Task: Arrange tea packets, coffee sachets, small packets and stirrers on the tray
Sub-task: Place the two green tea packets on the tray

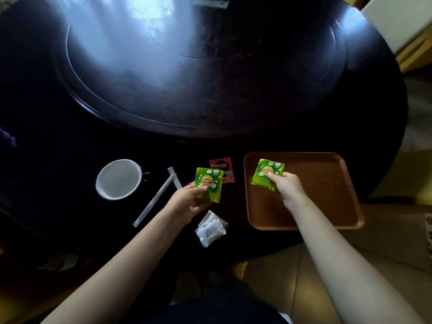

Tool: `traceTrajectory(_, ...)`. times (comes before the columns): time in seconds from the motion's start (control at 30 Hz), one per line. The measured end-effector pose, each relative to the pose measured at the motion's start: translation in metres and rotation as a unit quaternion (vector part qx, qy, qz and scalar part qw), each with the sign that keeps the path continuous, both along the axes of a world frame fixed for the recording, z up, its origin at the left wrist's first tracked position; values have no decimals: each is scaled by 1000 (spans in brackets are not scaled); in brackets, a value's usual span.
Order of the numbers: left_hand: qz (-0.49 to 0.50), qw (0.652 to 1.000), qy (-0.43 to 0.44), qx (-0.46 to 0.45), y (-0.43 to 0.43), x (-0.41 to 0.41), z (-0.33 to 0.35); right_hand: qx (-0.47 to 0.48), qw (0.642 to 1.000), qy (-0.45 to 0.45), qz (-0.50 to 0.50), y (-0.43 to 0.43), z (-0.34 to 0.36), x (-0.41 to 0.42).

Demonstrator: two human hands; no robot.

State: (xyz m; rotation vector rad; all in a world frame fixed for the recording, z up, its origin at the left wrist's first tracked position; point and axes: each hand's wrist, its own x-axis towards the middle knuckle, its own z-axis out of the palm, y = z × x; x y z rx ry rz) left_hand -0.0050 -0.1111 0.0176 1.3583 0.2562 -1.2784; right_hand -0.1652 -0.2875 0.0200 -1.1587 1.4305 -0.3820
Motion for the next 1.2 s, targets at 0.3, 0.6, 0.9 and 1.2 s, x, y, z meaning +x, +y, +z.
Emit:
traceTrajectory(0.3, 41, 999, -5, -3, -73, -37, 3, -108, 969, 169, 144, -50, -30, -3)
traceTrajectory(0.6, 48, 998, -24, 12, -98, -61, -1, -242, 950, 144, 138, -40, -33, -10)
traceTrajectory(0.9, 29, 999, -8, -20, -125, -88, 6, -62, 971, -99, 208, -30, -6, -36)
traceTrajectory(1.2, -58, 964, -256, 45, -132, -105, -5, -16, 990, -121, 64, -63, -8, -54)
